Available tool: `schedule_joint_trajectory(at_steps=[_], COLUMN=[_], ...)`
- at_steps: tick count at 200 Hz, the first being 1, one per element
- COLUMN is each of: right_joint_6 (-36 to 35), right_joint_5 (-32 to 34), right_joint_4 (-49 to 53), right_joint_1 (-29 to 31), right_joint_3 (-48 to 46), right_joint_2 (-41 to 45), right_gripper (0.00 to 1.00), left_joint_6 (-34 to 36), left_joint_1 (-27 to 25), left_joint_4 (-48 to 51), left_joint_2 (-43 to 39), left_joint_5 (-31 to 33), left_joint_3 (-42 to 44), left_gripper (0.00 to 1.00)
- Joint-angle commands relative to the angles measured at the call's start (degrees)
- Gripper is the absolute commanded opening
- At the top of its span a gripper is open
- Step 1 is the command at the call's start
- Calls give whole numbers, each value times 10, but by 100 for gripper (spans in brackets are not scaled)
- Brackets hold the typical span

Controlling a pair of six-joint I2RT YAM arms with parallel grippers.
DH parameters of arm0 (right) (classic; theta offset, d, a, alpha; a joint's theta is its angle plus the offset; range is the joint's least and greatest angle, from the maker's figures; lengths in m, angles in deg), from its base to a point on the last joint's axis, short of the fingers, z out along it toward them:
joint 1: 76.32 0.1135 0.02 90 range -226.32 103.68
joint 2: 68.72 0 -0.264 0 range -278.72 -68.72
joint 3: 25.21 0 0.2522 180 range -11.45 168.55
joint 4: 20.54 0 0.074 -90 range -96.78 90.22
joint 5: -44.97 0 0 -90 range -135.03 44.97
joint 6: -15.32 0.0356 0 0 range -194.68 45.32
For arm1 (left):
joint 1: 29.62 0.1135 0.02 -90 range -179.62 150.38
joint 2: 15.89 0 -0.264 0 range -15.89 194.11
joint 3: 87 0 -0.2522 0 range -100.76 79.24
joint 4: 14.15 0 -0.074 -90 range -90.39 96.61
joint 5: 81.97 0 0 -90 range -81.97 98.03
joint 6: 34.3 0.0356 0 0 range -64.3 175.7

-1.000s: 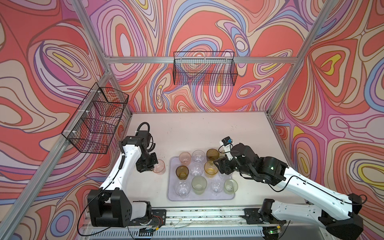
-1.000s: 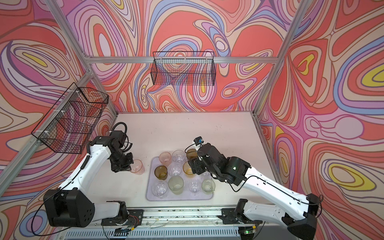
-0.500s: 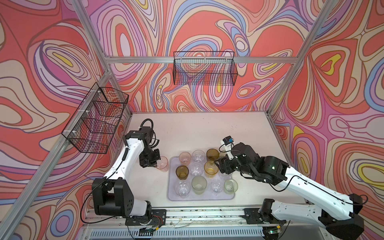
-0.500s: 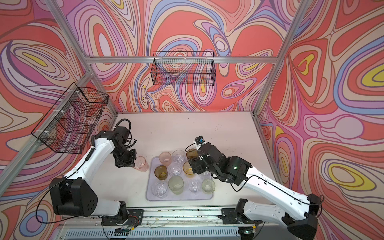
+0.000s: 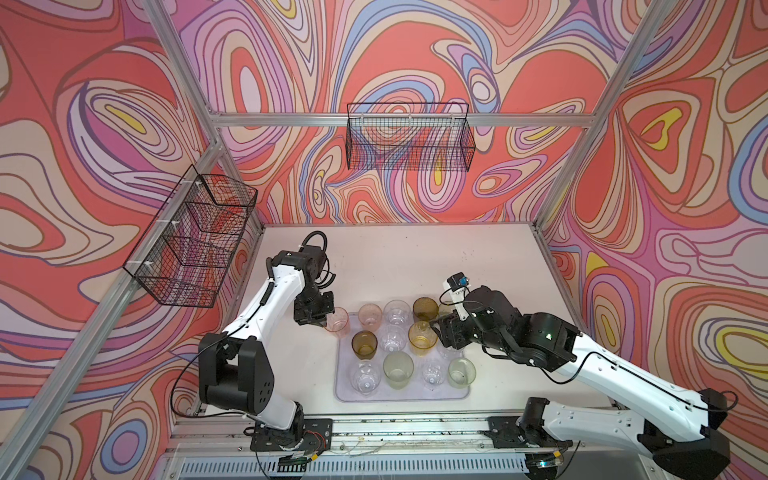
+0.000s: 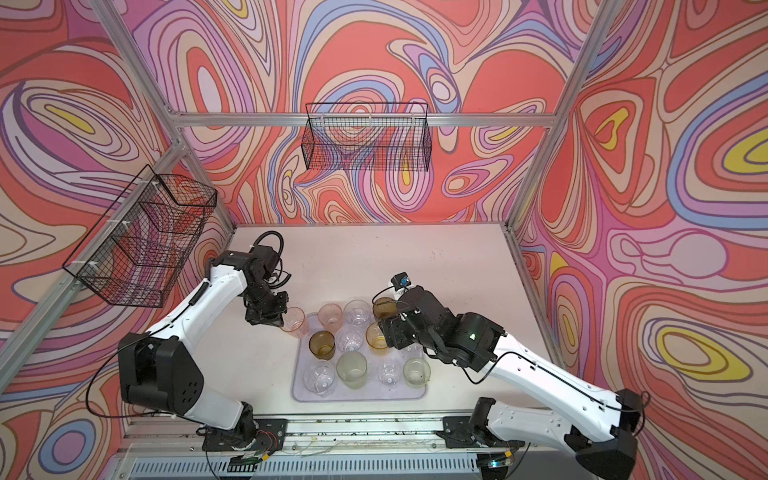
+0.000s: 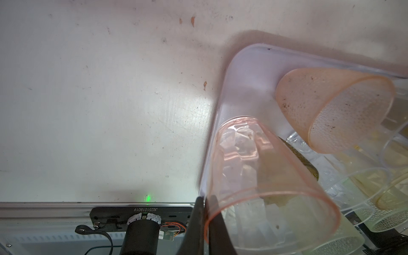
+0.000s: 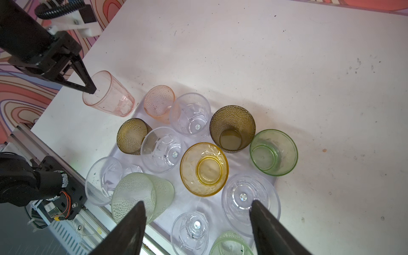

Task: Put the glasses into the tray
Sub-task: 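Carry the pink cup with the left gripper to the tray's near corner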

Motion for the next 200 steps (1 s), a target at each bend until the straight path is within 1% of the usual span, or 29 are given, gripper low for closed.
schedule_joint_trajectory(at_steps=[1,62,200], right_joint_6=[8,14,19], right_joint_5=[9,15,21], right_joint_4=[9,13,19], right_joint_1=[-1,-1,-1], right_joint_3=[6,1,-6], right_joint_2=[16,27,33], right_gripper=[77,77,77], left_joint_6=[-5,-7,-14], left_joint_1=[-3,-19,-35], left_joint_4=[5,-4,-35], left_joint_2=[14,48,92], left_joint_5=[9,12,21], left_joint_3=[-16,-32,-21], left_gripper=[0,0,0])
